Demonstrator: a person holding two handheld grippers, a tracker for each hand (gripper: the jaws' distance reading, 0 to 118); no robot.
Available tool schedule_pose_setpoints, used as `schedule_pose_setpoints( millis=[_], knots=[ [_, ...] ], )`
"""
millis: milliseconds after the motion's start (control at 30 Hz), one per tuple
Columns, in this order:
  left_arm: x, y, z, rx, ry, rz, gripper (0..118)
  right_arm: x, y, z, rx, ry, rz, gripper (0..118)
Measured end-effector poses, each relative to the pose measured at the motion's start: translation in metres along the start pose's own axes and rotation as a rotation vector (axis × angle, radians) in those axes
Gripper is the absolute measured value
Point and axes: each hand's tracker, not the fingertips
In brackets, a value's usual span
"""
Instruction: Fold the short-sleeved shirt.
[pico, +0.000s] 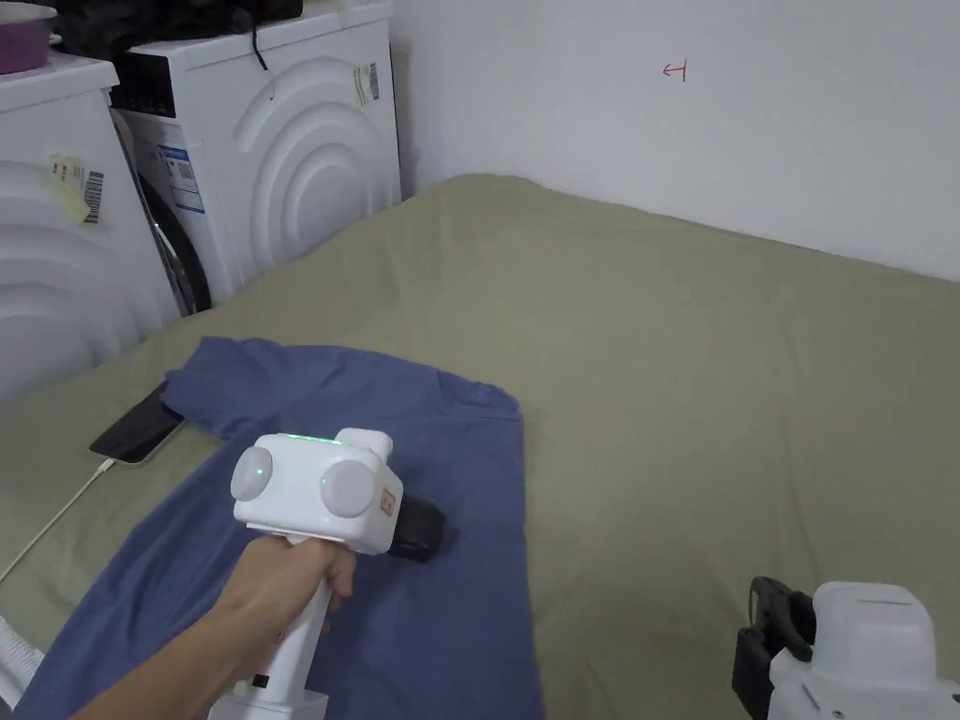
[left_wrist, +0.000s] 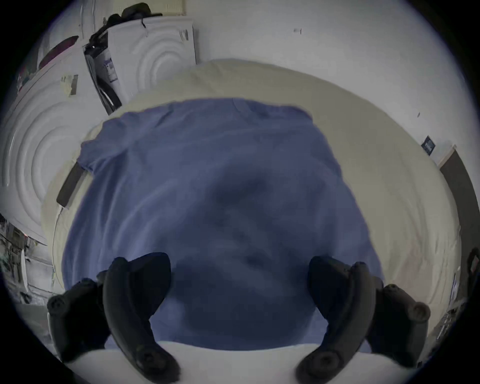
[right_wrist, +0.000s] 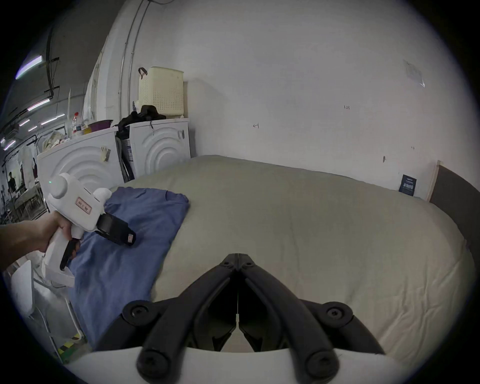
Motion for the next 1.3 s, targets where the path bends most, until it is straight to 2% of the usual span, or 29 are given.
schedule_pose_setpoints(
  millis=[100, 133, 167, 233, 267, 300, 400, 467, 567, 800, 867, 1000, 1133, 1300],
  knots=[
    [0.005, -0.006, -0.010, 0.014, 0.037, -0.031, 104, 0.005, -0.002, 0.006, -0.011, -0.003, 0.003, 0],
    [0.007, -0.005, -0.006, 0.011, 0.047, -0.041, 97, 0.007, -0.003, 0.009, -0.013, -0.010, 0.008, 0],
    [0.008, -0.003, -0.003, 0.016, 0.046, -0.048, 78, 0.011, -0.003, 0.013, -0.013, -0.014, 0.008, 1],
    [0.018, 0.001, 0.012, 0.084, 0.128, -0.071, 0, 0.020, -0.001, 0.022, -0.013, -0.025, -0.008, 1],
    [0.017, 0.000, 0.014, 0.091, 0.180, -0.085, 0, 0.025, 0.000, 0.028, -0.010, -0.032, -0.019, 0],
    [0.014, -0.001, 0.016, 0.056, 0.107, -0.085, 0, 0.032, 0.001, 0.036, -0.005, -0.036, -0.030, 0],
    [0.026, -0.001, 0.052, 0.135, 0.128, -0.087, 0, 0.053, 0.005, 0.062, 0.022, -0.084, -0.022, 1],
    [0.030, 0.003, 0.077, 0.157, 0.075, -0.048, 0, 0.069, 0.007, 0.079, 0.034, -0.104, -0.036, 0],
    [0.060, 0.015, 0.121, 0.223, 0.020, -0.068, 0, 0.095, 0.010, 0.108, 0.063, -0.153, -0.049, 0],
    [0.199, 0.021, 0.228, 0.377, -0.138, -0.279, 0, 0.149, 0.016, 0.189, 0.137, -0.301, -0.068, 0],
    [0.241, 0.017, 0.250, 0.399, -0.211, -0.332, 0, 0.165, 0.015, 0.210, 0.150, -0.338, -0.091, 0],
    [0.326, 0.003, 0.283, 0.425, -0.387, -0.419, 0, 0.192, 0.012, 0.243, 0.168, -0.414, -0.087, 0],
    [0.405, -0.018, 0.307, 0.440, -0.531, -0.513, 0, 0.216, 0.009, 0.270, 0.180, -0.486, -0.112, 0],
    [0.480, -0.043, 0.276, 0.341, -0.642, -0.585, 0, 0.240, -0.002, 0.288, 0.166, -0.550, -0.135, 0]
  ],
)
